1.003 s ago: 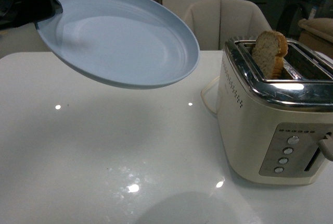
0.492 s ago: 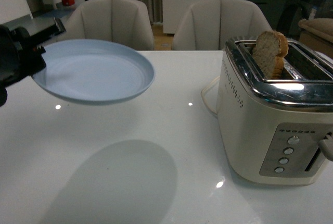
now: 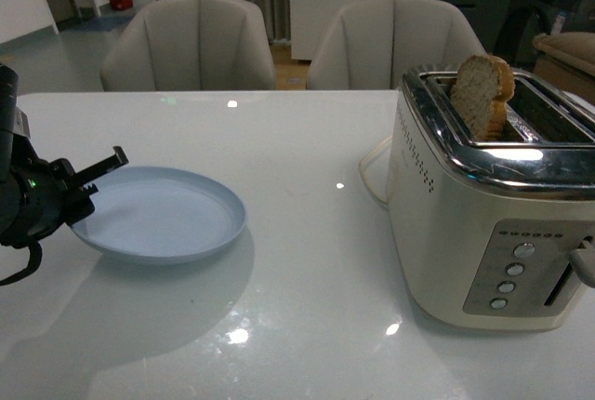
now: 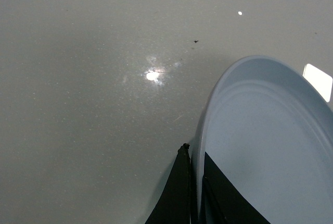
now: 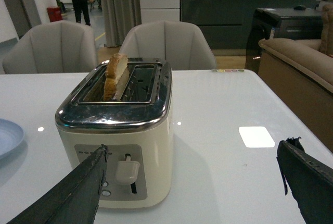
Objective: Left arm holds plate, right arm toasts bread
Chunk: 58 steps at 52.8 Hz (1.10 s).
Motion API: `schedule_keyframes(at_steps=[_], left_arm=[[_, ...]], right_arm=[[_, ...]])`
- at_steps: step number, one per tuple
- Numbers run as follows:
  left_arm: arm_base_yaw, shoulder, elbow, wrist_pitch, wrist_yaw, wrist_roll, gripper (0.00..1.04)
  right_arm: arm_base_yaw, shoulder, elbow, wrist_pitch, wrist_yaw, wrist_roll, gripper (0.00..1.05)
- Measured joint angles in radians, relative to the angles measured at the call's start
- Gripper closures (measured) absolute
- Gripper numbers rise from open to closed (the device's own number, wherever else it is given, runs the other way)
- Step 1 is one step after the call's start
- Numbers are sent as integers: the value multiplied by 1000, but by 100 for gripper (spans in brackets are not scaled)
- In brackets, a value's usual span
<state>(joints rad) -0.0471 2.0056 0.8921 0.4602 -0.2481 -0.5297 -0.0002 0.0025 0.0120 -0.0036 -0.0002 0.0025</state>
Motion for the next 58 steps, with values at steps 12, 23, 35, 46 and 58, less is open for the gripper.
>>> schedule_keyframes(at_steps=[12,23,35,46,58], left_arm=[[37,45,54,10,-43,-48,102],[42,93,68,9,-66,-43,102],[29,123,101,-4,-85,-28,102],[12,135,106,-29,-111,63,90],[1,162,105,-39,-118,143,47]], right_arm=[[0,0,0,0,0,0,6],[0,0,0,0,0,0,6],[0,0,0,0,0,0,6],[0,0,0,0,0,0,6],[0,0,0,0,0,0,6]])
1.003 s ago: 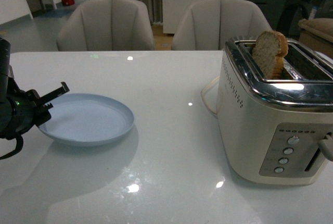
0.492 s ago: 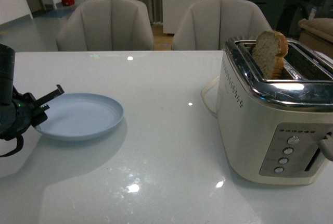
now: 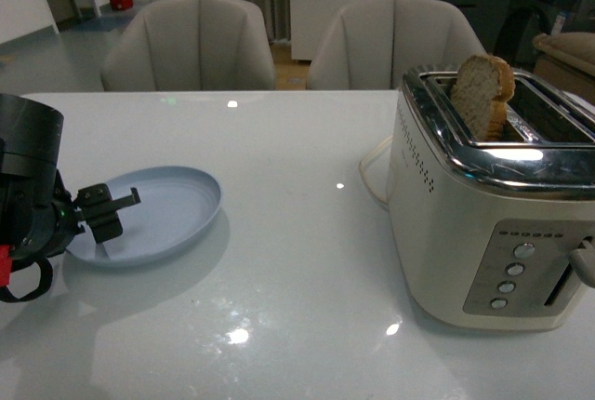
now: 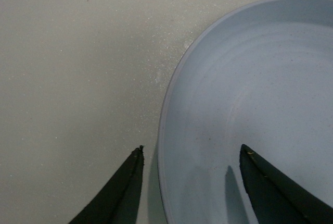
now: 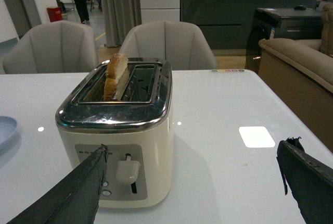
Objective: Left arm holds plate, right arm toasts bread
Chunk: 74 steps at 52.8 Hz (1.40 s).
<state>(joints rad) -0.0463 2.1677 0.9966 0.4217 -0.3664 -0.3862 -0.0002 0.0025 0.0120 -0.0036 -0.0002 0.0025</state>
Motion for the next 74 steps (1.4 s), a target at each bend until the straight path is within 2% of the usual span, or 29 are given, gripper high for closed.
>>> schedule_keyframes(at_steps=[10,12,17,51,60,63,66,73,74], left_arm=[[0,0,0,12,-11,37,9],[0,0,0,13,-11,43,5],[0,0,0,14,-12,51,8],[-18,-59,-40,41,10,60,7],[-54,-240,-98,88,57,97,7],[-109,-415,-180,166,94,179,7],[-182,-543,-245,162,108,239,7],[-187,-584,-285,135,131,251,7],[-182,-583,-296,180,134,258,8]], right_arm=[[0,0,0,0,0,0,6],[0,0,0,0,0,0,6],[0,0,0,0,0,0,6],[0,0,0,0,0,0,6],[0,0,0,0,0,0,6],[0,0,0,0,0,0,6],[0,0,0,0,0,0,6],[0,0,0,0,0,0,6],[0,0,0,0,0,0,6]])
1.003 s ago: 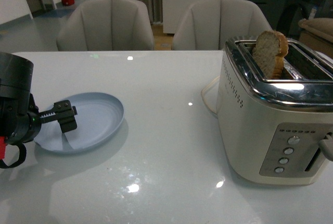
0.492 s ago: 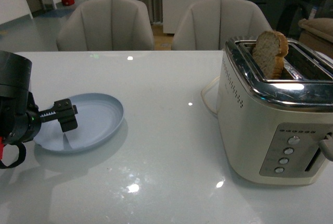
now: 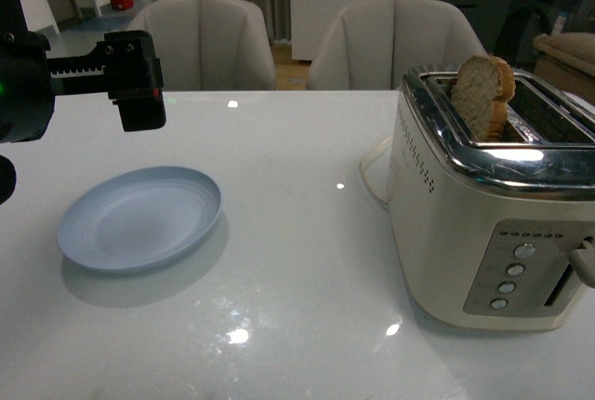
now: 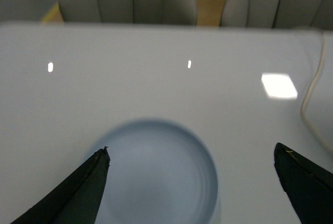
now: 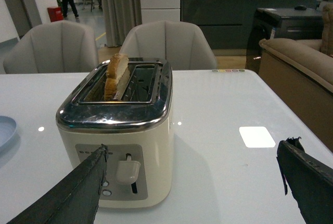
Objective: Left arm holds plate, right arm toasts bread
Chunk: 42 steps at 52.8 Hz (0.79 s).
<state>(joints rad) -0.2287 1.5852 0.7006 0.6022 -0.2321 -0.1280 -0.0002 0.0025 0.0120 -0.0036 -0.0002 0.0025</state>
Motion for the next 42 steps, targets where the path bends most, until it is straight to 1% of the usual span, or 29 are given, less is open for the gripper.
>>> schedule_keyframes(at_steps=[1,3,7,10,14,15,16,20,22,25,30,32,34,35,37,40,42], left_arm=[[11,12,-39,142,16,12,13],[31,6,-101,276,37,43,22],[61,-37,-224,405,63,84,37],[75,-76,-270,435,74,93,44],[110,-159,-325,457,103,105,58],[113,-169,-331,458,104,107,60],[117,-186,-343,459,106,108,64],[124,-221,-378,456,116,110,73],[129,-244,-409,446,128,110,80],[131,-266,-437,437,136,110,87],[144,-321,-483,419,150,109,103],[149,-338,-496,427,151,113,103],[155,-339,-522,496,155,113,103],[156,-341,-526,497,155,113,103],[165,-361,-550,468,158,113,103],[203,-397,-586,430,219,114,103],[220,-428,-601,410,226,114,103]], right_arm=[[0,0,0,0,0,0,6],[0,0,0,0,0,0,6],[0,0,0,0,0,0,6],[0,0,0,0,0,0,6],[0,0,0,0,0,0,6],[0,0,0,0,0,0,6],[0,0,0,0,0,0,6],[0,0,0,0,0,0,6],[0,0,0,0,0,0,6],[0,0,0,0,0,0,6],[0,0,0,0,0,0,6],[0,0,0,0,0,0,6],[0,0,0,0,0,0,6],[0,0,0,0,0,0,6],[0,0,0,0,0,0,6],[0,0,0,0,0,0,6],[0,0,0,0,0,0,6]])
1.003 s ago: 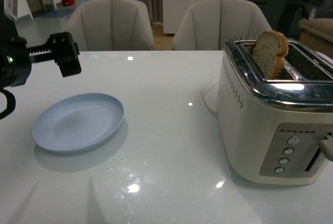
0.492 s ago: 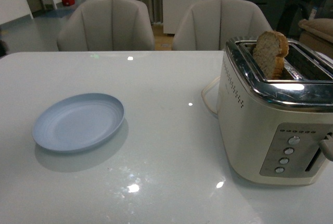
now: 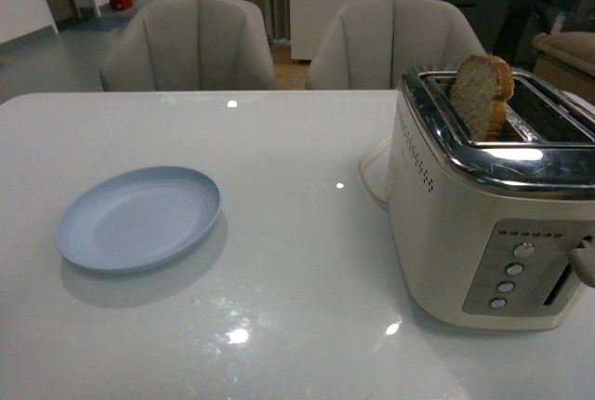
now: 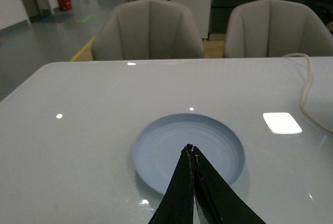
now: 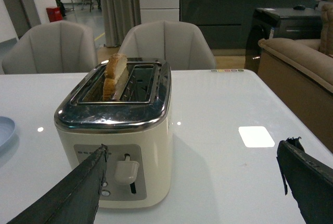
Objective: Left arm holds plate, right arm toasts bread
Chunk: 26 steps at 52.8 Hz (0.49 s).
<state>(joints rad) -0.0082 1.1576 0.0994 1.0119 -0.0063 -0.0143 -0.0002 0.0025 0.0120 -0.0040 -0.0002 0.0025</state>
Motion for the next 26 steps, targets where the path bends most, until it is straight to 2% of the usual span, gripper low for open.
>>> schedule_keyframes(at_steps=[26], left_arm=[[9,-394,-77,-281,5,0,103]], right_arm=[[0,0,0,0,0,0,6]])
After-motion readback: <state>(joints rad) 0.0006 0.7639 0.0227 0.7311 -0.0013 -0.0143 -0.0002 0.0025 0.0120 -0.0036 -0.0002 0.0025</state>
